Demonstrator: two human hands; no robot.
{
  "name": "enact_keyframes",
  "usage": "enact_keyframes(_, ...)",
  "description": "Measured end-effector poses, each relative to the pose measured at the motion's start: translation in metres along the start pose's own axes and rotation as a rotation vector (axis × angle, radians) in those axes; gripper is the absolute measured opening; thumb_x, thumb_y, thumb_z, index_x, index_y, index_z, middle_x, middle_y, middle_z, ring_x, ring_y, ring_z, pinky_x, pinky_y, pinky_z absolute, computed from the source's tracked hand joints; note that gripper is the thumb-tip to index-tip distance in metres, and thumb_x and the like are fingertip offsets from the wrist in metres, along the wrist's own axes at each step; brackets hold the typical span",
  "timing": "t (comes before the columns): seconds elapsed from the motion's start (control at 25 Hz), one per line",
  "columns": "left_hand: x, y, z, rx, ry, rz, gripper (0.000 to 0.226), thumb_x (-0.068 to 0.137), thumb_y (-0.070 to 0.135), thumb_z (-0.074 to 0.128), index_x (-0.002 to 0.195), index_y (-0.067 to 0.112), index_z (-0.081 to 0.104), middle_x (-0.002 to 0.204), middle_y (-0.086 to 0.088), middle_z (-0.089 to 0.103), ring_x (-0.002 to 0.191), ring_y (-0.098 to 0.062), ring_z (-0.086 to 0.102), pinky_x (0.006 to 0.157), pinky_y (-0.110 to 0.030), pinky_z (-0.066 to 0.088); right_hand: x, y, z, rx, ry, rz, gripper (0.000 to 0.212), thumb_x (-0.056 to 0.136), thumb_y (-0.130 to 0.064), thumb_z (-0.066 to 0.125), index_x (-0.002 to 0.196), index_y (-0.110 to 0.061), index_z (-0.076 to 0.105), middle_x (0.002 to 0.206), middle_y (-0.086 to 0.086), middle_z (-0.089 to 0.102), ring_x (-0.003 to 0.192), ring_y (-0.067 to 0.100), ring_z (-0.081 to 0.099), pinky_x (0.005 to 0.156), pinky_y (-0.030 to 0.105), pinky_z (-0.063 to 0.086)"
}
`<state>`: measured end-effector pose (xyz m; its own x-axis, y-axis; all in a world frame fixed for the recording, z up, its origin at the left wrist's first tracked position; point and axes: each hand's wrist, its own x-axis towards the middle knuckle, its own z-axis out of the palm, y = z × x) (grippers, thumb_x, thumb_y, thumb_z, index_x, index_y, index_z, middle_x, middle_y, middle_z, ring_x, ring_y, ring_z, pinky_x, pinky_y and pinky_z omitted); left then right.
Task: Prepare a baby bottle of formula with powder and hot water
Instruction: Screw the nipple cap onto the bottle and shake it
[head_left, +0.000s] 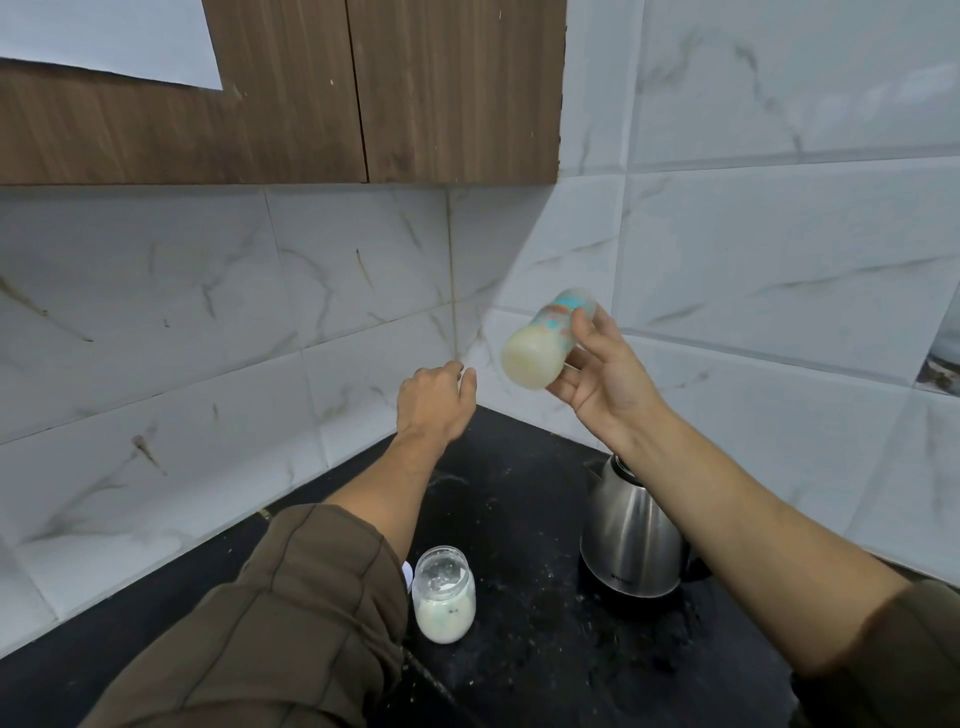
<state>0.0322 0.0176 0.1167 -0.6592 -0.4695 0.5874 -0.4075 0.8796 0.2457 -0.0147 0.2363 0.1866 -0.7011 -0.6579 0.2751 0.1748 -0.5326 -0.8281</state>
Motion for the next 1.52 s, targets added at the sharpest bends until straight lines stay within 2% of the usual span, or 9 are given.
enact_keyframes(0.24, 0.002, -0.002, -0.003, 0.022, -0.018, 0.015, 0.037, 0.104, 0.036, 0.040, 0.114, 0.014, 0.068, 0.098, -0.011, 0.073, 0.086, -0.030, 0.063, 0.079, -0.039, 0.050, -0.013, 0.003, 0.005, -0.174, -0.189, 0.050, 0.070, 0.091, -0.028, 0.070, 0.155, -0.029, 0.042, 0.128, 0.012, 0.070, 0.106, 0.033, 0.075, 0.070, 0.039, 0.064)
enact_keyframes(0.4, -0.003, 0.003, -0.002, 0.003, -0.019, -0.001, 0.042, 0.105, 0.038, 0.036, 0.111, 0.013, 0.069, 0.097, -0.014, 0.073, 0.089, -0.035, 0.063, 0.080, -0.040, 0.048, 0.002, -0.003, 0.009, 0.054, 0.028, -0.061, 0.061, 0.101, -0.026, 0.064, 0.156, -0.027, 0.039, 0.131, 0.013, 0.068, 0.096, 0.029, 0.076, 0.073, 0.038, 0.063)
enact_keyframes(0.6, -0.005, -0.001, 0.002, 0.073, -0.066, 0.038, 0.031, 0.102, 0.031, 0.046, 0.114, 0.011, 0.065, 0.100, -0.012, 0.072, 0.084, -0.030, 0.061, 0.074, -0.036, 0.042, -0.009, -0.002, 0.010, -0.286, -0.237, -0.022, 0.073, 0.095, -0.018, 0.069, 0.158, -0.034, 0.036, 0.117, 0.008, 0.073, 0.092, 0.026, 0.076, 0.067, 0.036, 0.061)
enact_keyframes(0.76, 0.002, 0.004, -0.004, 0.014, -0.019, 0.003, 0.043, 0.105, 0.038, 0.034, 0.112, 0.012, 0.068, 0.095, -0.013, 0.073, 0.085, -0.032, 0.063, 0.078, -0.039, 0.047, 0.008, -0.013, 0.015, -0.031, 0.006, -0.106, 0.073, 0.098, -0.022, 0.068, 0.159, -0.034, 0.032, 0.119, 0.004, 0.073, 0.093, 0.028, 0.077, 0.076, 0.040, 0.062)
enact_keyframes(0.96, 0.006, 0.002, 0.006, 0.065, -0.062, 0.038, 0.030, 0.103, 0.036, 0.047, 0.111, 0.013, 0.065, 0.095, -0.009, 0.071, 0.074, -0.023, 0.054, 0.076, -0.037, 0.050, -0.004, -0.007, 0.011, -0.376, -0.253, -0.060, 0.080, 0.092, -0.020, 0.072, 0.159, -0.036, 0.032, 0.115, 0.010, 0.076, 0.096, 0.028, 0.076, 0.071, 0.036, 0.061)
enact_keyframes(1.12, 0.007, 0.007, 0.004, 0.008, -0.023, 0.006, 0.040, 0.105, 0.036, 0.038, 0.109, 0.010, 0.068, 0.094, -0.014, 0.072, 0.082, -0.032, 0.060, 0.076, -0.039, 0.045, 0.010, -0.012, 0.011, -0.069, -0.008, -0.100, 0.075, 0.096, -0.022, 0.070, 0.160, -0.034, 0.032, 0.125, 0.009, 0.071, 0.095, 0.030, 0.077, 0.074, 0.040, 0.062)
enact_keyframes(1.32, 0.010, 0.004, 0.009, 0.063, -0.076, 0.034, 0.028, 0.103, 0.039, 0.050, 0.111, 0.015, 0.063, 0.094, -0.007, 0.070, 0.073, -0.021, 0.055, 0.074, -0.034, 0.048, -0.001, -0.004, 0.009, -0.367, -0.261, -0.031, 0.080, 0.091, -0.019, 0.070, 0.159, -0.035, 0.033, 0.111, 0.009, 0.076, 0.089, 0.023, 0.076, 0.067, 0.031, 0.060)
enact_keyframes(1.44, 0.009, 0.009, 0.006, 0.022, -0.035, 0.012, 0.036, 0.104, 0.035, 0.040, 0.109, 0.011, 0.067, 0.094, -0.014, 0.072, 0.083, -0.032, 0.060, 0.075, -0.038, 0.044, 0.012, -0.007, 0.007, -0.099, -0.035, -0.072, 0.073, 0.096, -0.022, 0.068, 0.159, -0.033, 0.033, 0.115, 0.006, 0.075, 0.092, 0.028, 0.077, 0.072, 0.037, 0.062)
enact_keyframes(1.52, 0.009, 0.009, 0.006, 0.035, -0.034, 0.004, 0.038, 0.105, 0.036, 0.038, 0.109, 0.011, 0.067, 0.095, -0.014, 0.072, 0.081, -0.030, 0.057, 0.075, -0.038, 0.043, 0.016, -0.008, 0.005, -0.013, -0.031, -0.056, 0.068, 0.101, -0.021, 0.064, 0.159, -0.031, 0.033, 0.119, 0.006, 0.073, 0.094, 0.028, 0.077, 0.073, 0.039, 0.063)
